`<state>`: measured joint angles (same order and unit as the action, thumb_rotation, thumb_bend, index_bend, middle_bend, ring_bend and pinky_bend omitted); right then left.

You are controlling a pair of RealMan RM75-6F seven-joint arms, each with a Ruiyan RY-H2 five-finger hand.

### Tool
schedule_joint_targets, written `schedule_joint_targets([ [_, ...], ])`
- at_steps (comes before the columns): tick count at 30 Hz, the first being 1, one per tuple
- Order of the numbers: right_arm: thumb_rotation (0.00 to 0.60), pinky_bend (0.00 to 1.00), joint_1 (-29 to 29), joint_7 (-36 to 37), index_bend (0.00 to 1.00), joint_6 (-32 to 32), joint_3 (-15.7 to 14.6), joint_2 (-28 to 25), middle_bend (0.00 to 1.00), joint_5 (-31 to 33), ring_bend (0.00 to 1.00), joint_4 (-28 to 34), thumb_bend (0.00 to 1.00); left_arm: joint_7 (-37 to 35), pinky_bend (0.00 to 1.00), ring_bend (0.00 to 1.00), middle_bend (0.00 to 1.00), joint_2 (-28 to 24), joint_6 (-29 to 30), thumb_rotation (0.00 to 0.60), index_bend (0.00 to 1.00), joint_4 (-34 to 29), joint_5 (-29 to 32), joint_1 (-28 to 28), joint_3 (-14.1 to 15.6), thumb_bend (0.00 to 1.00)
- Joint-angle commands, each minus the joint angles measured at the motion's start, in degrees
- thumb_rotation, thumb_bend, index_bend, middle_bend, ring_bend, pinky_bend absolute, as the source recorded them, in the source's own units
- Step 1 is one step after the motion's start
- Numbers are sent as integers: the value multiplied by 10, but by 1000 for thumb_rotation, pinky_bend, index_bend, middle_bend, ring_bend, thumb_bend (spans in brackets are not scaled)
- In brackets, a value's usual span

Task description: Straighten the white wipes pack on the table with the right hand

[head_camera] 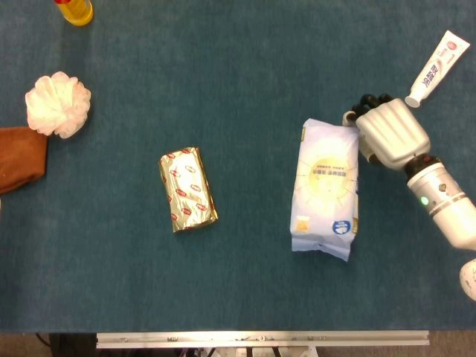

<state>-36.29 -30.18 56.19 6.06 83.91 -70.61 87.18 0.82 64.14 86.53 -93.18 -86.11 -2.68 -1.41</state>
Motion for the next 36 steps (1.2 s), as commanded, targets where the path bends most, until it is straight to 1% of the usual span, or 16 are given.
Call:
schedule_joint_targets([
  [1, 600, 364, -1, 1, 641, 2, -6, -1, 444, -12, 258, 9, 451, 0, 248, 187, 245, 0, 0, 600, 245, 1, 1, 0, 0, 346],
  [3, 600, 364, -2, -4, 641, 2, -15, 0, 444, -25, 258, 16, 450, 0, 248, 187, 245, 1, -1, 600, 245, 1, 0, 0, 0, 346],
  [6, 600, 364, -2, -7, 641, 5, -22, 1, 444, -36, 258, 24, 449, 1, 248, 187, 245, 2, -2, 600, 245, 1, -1, -1, 0, 346],
  [15, 600, 364, -2, -1, 641, 19, 4, -11, 444, -7, 258, 4, 449, -1, 248, 187, 245, 4, -4, 600, 245, 4, 1, -2, 0, 346],
  [17, 600, 364, -3, 5, 641, 18, 3, -12, 444, -11, 258, 8, 448, -2, 248, 187, 245, 6, -4, 600, 245, 5, -1, -2, 0, 346],
  [23, 600, 364, -6, -1, 632, 16, -13, -4, 437, -35, 258, 17, 437, -3, 248, 187, 245, 4, 0, 600, 245, 3, -2, -1, -1, 346],
  [24, 600, 363, -8, -3, 594, 12, -14, -6, 418, -32, 250, 19, 431, -4, 248, 187, 245, 3, 2, 600, 245, 2, -2, -1, -1, 346],
  [25, 600, 356, -9, -6, 531, 8, -14, -9, 391, -27, 236, 22, 424, -5, 248, 187, 245, 2, 3, 600, 245, 2, -2, 0, -1, 346],
  [28, 600, 286, -9, -21, 185, 2, -15, -22, 229, -14, 128, 35, 387, -7, 248, 187, 245, 1, 5, 600, 245, 3, 1, 2, -2, 346],
  [30, 600, 245, -5, -29, 49, 11, -18, -31, 144, -13, 75, 46, 351, -7, 248, 187, 245, 1, 4, 600, 245, 5, 3, 3, -2, 346],
  [31, 600, 234, -3, -29, 11, 14, -19, -36, 125, -14, 62, 51, 323, -7, 248, 187, 245, 2, 4, 600, 245, 6, 3, 2, -2, 346],
  [35, 600, 231, 11, -21, 0, 29, -27, -60, 121, -19, 58, 67, 273, -7, 248, 187, 245, 3, -1, 600, 245, 7, 0, -2, -2, 346],
  [36, 600, 231, 17, -14, 0, 38, -29, -68, 121, -22, 58, 70, 245, -8, 248, 187, 245, 4, -2, 600, 245, 7, 0, -3, -3, 346],
])
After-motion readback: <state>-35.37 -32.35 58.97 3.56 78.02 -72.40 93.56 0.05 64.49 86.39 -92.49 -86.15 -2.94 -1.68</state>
